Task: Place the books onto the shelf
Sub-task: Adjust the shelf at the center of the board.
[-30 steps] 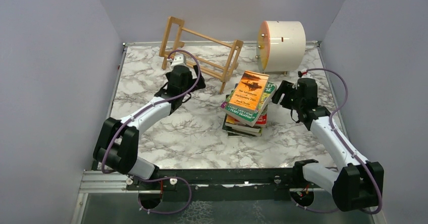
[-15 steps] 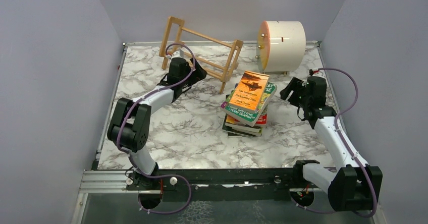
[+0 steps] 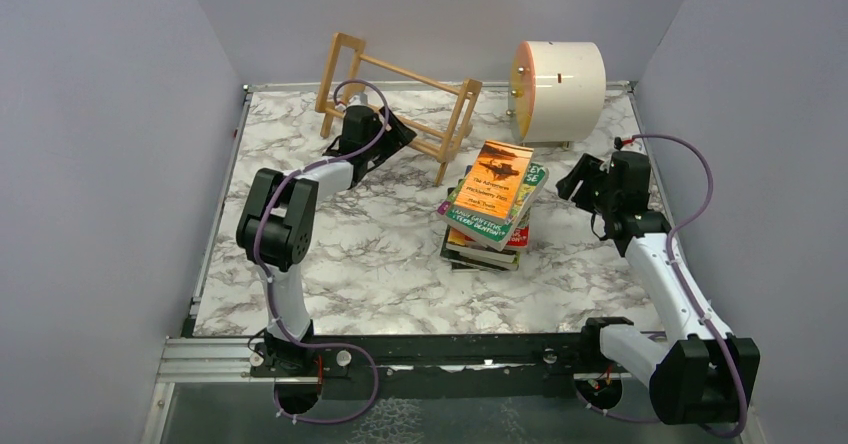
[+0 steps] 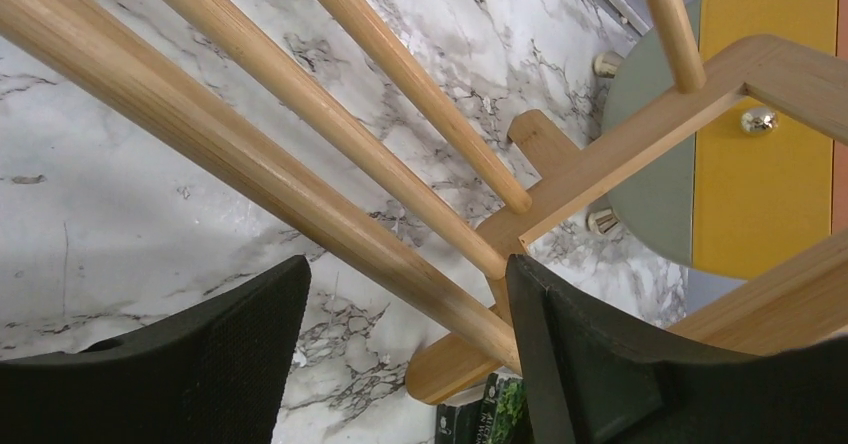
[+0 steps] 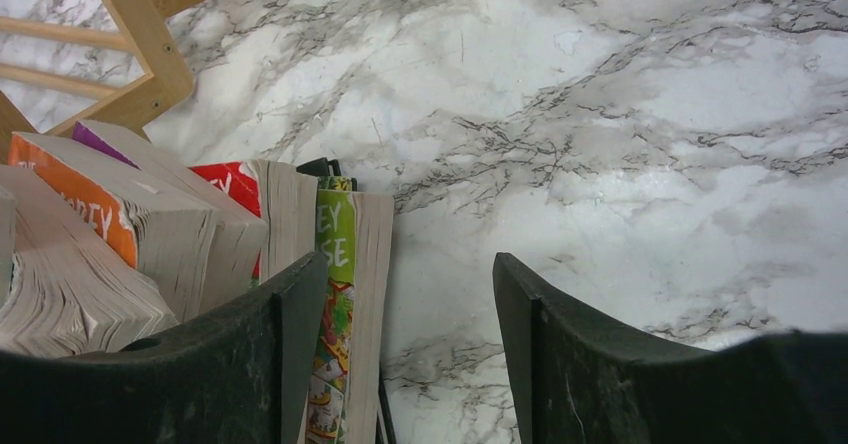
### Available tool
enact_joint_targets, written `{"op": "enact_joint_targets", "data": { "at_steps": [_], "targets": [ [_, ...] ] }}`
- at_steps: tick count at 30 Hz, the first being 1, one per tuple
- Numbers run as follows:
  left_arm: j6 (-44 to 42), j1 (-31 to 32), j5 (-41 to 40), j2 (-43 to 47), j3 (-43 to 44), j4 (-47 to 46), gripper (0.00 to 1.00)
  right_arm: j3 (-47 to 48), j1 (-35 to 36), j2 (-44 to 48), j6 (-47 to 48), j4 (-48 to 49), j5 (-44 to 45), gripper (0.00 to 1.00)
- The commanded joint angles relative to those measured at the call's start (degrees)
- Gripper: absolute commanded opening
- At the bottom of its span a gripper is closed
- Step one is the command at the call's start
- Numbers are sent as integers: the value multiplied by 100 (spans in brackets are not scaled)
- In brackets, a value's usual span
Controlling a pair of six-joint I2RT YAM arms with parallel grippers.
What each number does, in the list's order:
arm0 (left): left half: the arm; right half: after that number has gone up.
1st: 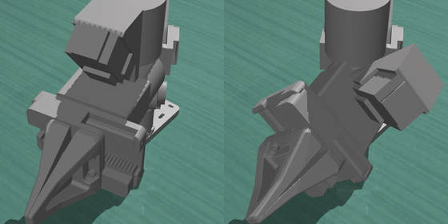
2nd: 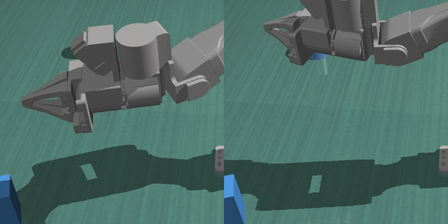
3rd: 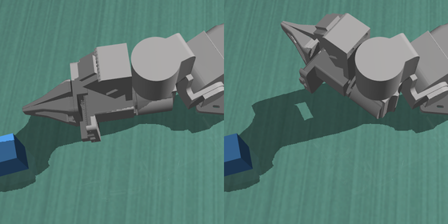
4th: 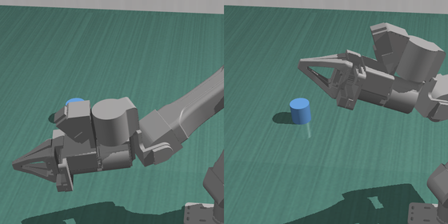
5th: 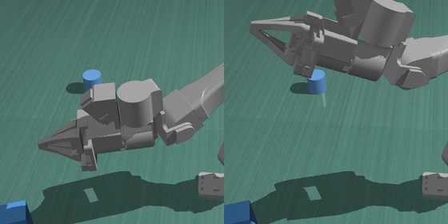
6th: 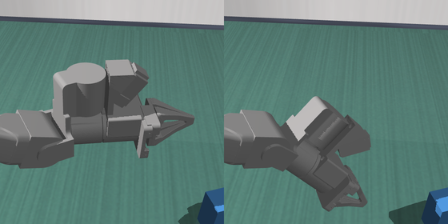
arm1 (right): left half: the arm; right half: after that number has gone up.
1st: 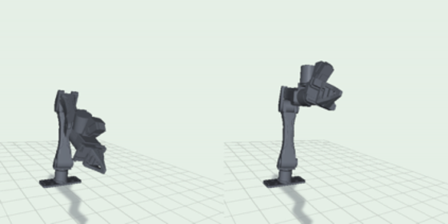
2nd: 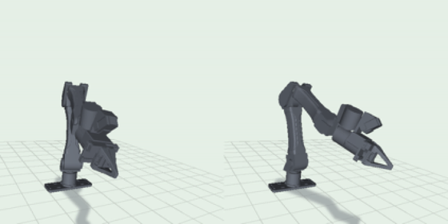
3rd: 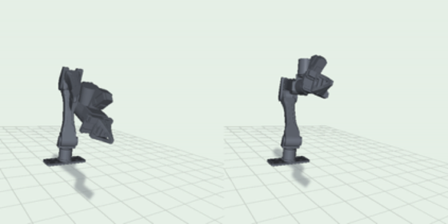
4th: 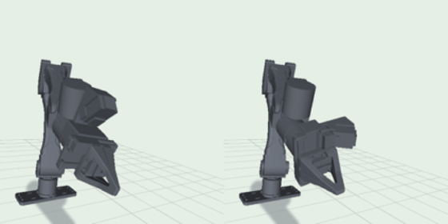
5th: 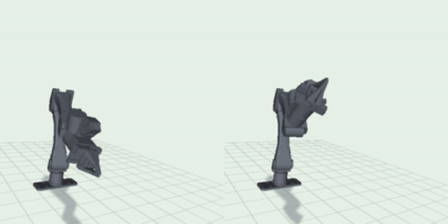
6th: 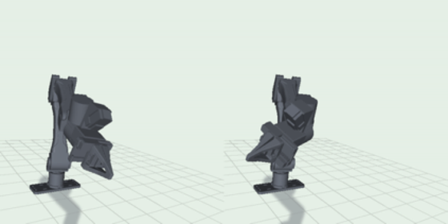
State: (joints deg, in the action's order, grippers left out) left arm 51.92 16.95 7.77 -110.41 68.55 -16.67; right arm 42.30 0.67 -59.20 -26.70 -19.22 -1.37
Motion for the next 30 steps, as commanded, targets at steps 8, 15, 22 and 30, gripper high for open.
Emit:
{"op": "enact_joint_targets", "data": {
  "at_steps": [8,15,22,30],
  "targets": [
    [354,-34,145,-150,67,-474,49,135,-32,195,53,-165,-105,59],
    [512,-38,154,-171,-13,-611,40,99,-40,217,44,-169,-101,58],
    [664,-34,190,-201,-72,-718,30,93,-40,241,48,-181,-90,58],
    [763,-34,171,-96,-233,-799,20,83,-40,265,47,-203,-92,58]
  ]
}}
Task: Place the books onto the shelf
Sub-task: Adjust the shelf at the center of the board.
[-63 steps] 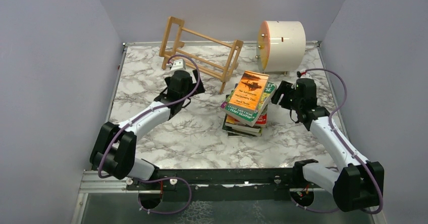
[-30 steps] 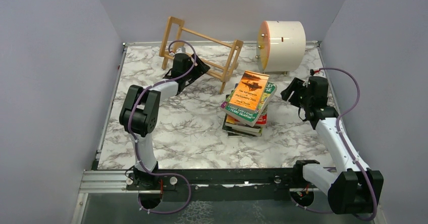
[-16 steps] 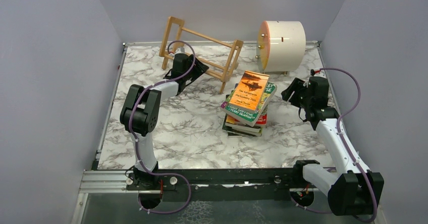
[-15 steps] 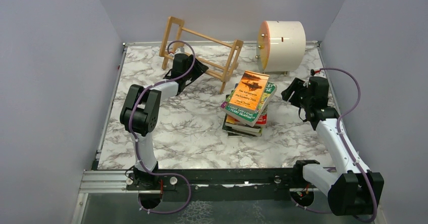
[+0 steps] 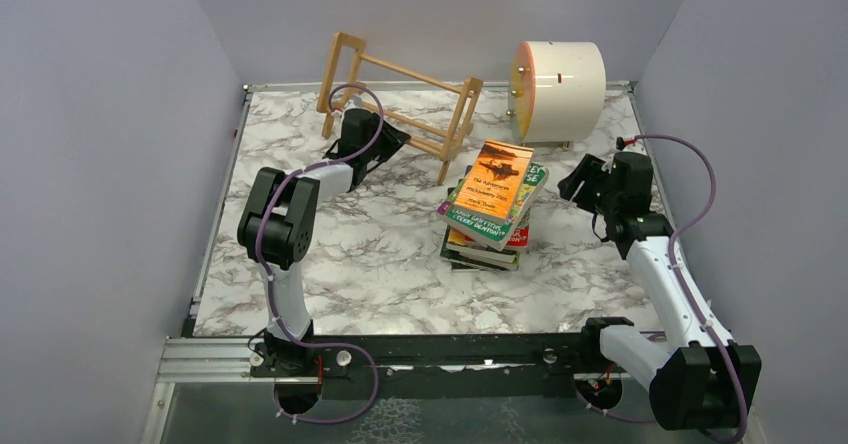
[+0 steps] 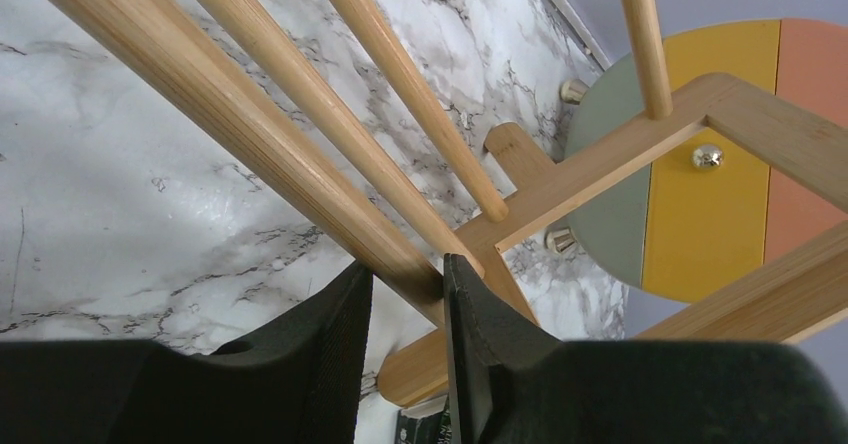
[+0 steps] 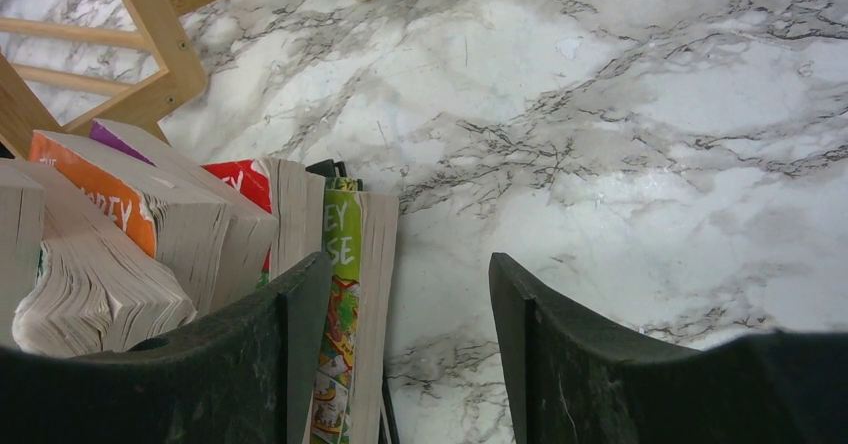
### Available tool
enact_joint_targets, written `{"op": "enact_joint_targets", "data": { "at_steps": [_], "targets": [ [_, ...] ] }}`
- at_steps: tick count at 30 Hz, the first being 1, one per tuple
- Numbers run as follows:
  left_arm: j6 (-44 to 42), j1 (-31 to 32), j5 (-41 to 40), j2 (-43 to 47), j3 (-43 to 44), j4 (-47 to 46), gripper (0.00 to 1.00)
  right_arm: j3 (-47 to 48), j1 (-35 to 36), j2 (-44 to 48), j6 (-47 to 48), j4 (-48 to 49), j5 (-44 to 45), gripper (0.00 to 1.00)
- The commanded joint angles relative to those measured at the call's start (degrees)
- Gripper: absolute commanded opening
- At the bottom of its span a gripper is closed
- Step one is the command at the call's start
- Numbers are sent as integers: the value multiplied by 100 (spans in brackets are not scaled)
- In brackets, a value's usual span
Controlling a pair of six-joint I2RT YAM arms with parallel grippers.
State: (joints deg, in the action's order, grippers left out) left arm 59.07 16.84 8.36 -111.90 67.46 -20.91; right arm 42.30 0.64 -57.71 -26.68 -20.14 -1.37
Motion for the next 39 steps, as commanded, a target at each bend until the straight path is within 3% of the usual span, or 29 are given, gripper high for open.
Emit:
{"op": "enact_joint_targets", "data": {
  "at_steps": [1,25,39],
  "targets": [
    [58,-23,87,91,-171,-379,20,81,-38,118,48,-109,-92,58],
    [289,92,-423,1056,-1414,-474,14,25,-40,180,40,-119,-151,58],
    [410,366,-592,1187,-1658,-544,14,4,-38,246,57,-162,-172,58]
  ]
}}
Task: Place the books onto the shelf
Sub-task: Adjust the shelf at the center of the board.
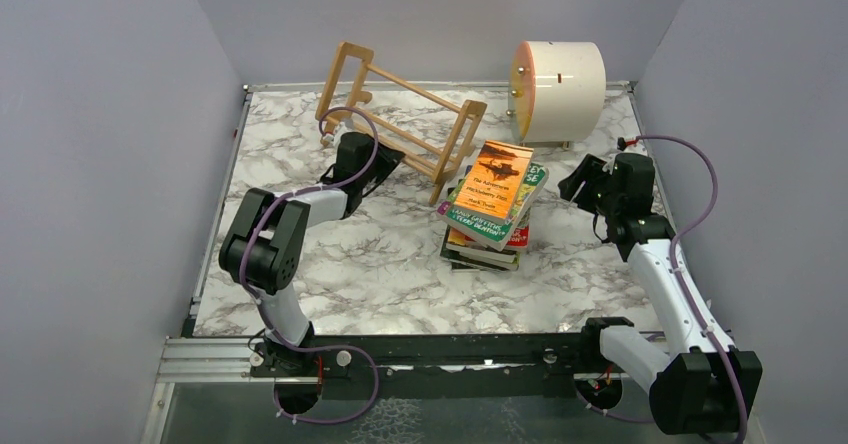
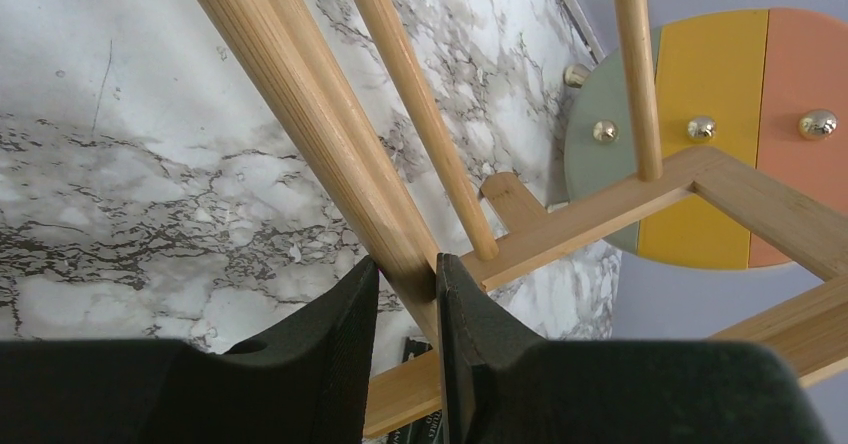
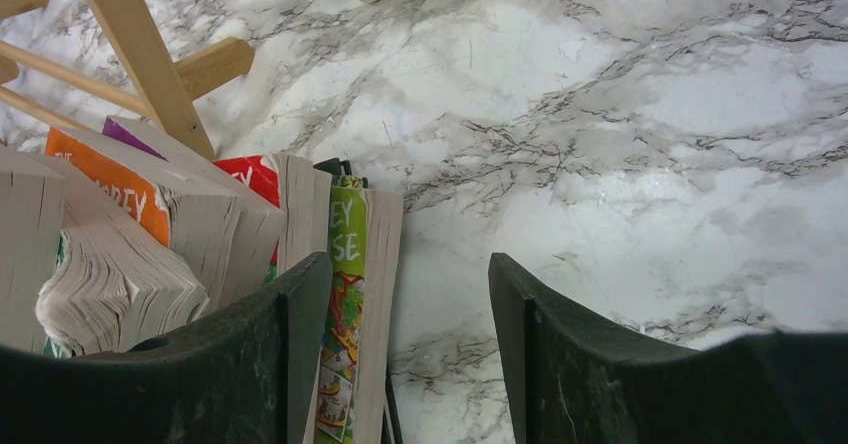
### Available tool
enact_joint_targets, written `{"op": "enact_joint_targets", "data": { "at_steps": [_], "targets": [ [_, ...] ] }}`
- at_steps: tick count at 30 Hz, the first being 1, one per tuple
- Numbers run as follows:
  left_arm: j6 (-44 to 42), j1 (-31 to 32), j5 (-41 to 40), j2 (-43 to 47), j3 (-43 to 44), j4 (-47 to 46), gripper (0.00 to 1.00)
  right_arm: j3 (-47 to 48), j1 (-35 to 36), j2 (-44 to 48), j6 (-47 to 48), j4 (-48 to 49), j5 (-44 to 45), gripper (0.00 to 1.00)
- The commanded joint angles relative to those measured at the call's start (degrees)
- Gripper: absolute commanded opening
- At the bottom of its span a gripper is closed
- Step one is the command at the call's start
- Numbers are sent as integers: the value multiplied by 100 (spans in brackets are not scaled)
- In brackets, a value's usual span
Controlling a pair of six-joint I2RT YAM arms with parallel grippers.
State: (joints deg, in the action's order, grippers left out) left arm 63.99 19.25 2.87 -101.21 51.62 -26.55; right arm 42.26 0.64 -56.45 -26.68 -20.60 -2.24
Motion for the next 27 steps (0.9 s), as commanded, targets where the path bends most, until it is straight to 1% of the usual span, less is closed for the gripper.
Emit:
{"op": "enact_joint_targets", "data": {
  "at_steps": [1,4,7,9,11,15,19,21,23,24,25,27],
  "targets": [
    [-80,124,-46,104,-72,18,15,18,-38,125,57,-118,-77,58],
    [-95,116,-70,133,-97,27,28,20,-38,138,68,-153,-52,58],
    [-137,115,-76,190,-172,27,48,30,-38,145,67,-166,-16,58],
    [-156,115,-83,263,-245,27,55,43,-38,141,54,-189,15,58],
    [-213,116,-112,335,-344,35,57,61,-38,134,44,-203,63,58],
    [-371,121,-273,828,-574,154,61,133,-38,148,-19,-281,257,58],
    [-709,121,-493,1461,-675,608,63,239,-38,249,-65,-333,478,58],
    [-896,124,-611,1812,-671,885,66,328,-38,265,-78,-352,539,58],
    [-1110,130,-722,2095,-576,1156,71,427,-38,253,-91,-384,556,59],
    [-1259,129,-728,2194,-481,1285,72,489,-38,247,-91,-400,560,60],
    [-1394,124,-694,2261,-379,1408,74,564,-38,232,-92,-423,558,60],
    [-1679,123,-443,2307,-115,1583,74,733,-38,245,-90,-505,550,61]
  ]
}}
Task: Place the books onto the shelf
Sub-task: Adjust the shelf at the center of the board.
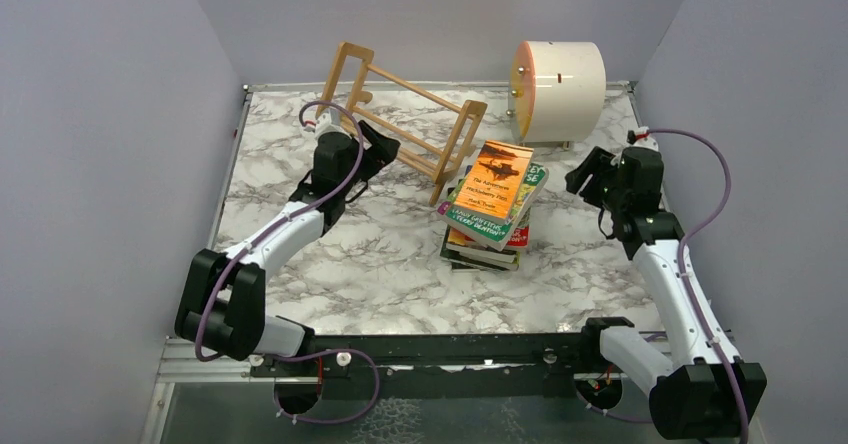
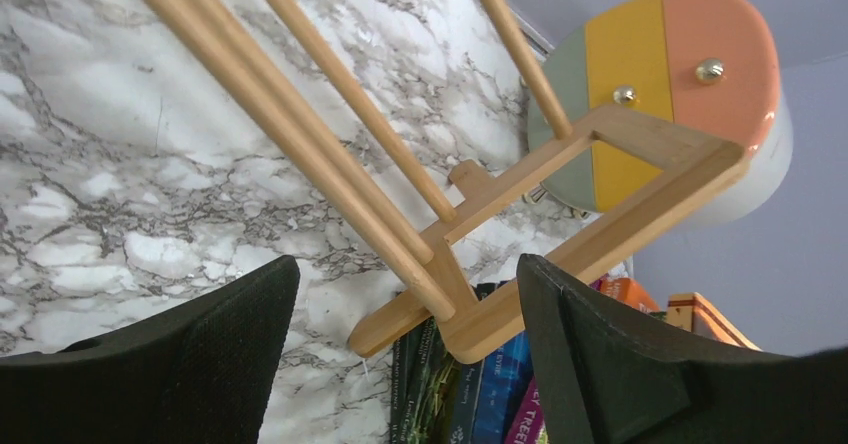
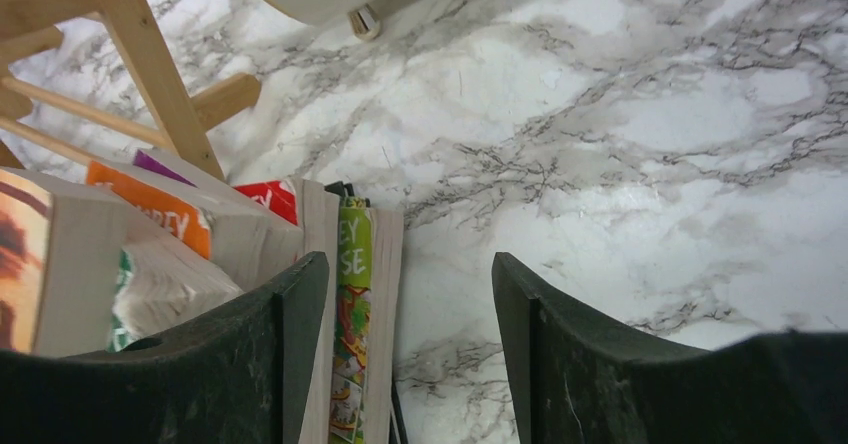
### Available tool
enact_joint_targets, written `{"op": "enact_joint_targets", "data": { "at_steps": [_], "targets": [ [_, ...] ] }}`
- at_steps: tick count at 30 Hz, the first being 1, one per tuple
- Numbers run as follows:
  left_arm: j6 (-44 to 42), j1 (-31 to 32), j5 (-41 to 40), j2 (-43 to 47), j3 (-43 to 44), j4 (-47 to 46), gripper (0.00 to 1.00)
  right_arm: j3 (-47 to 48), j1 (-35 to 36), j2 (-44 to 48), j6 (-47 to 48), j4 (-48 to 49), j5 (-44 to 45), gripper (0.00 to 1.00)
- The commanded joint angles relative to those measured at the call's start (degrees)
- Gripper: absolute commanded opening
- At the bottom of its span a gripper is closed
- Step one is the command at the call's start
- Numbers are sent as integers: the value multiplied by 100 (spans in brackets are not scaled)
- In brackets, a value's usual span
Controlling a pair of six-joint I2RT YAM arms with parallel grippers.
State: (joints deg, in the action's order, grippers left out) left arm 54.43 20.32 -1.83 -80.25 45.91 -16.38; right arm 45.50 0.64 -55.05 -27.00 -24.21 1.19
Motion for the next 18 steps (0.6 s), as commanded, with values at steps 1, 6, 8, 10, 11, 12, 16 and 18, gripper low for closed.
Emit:
{"op": "enact_joint_targets", "data": {
  "at_steps": [1,6,8,10,11,12,16,18],
  "targets": [
    [-834,16,196,195,559,604,74,541,-38,132,-51,-184,202,61],
    [-802,16,1147,18,748,405,75,1018,-38,359,115,-290,88,61],
    [-720,16,1384,-9,729,247,75,1181,-38,449,278,-254,-182,61],
    [-702,34,1526,-32,781,184,75,1390,-38,437,403,-298,-518,61],
    [-724,43,1587,-39,834,204,75,1525,-43,401,453,-380,-714,60],
    [-738,47,1651,-56,905,230,76,1639,-39,346,499,-450,-920,59],
    [-739,110,1773,-27,1053,302,76,2026,-38,59,499,-666,-1953,56],
    [-711,136,1811,-47,1108,357,76,2124,-38,-35,459,-714,-2261,55]
  ]
}}
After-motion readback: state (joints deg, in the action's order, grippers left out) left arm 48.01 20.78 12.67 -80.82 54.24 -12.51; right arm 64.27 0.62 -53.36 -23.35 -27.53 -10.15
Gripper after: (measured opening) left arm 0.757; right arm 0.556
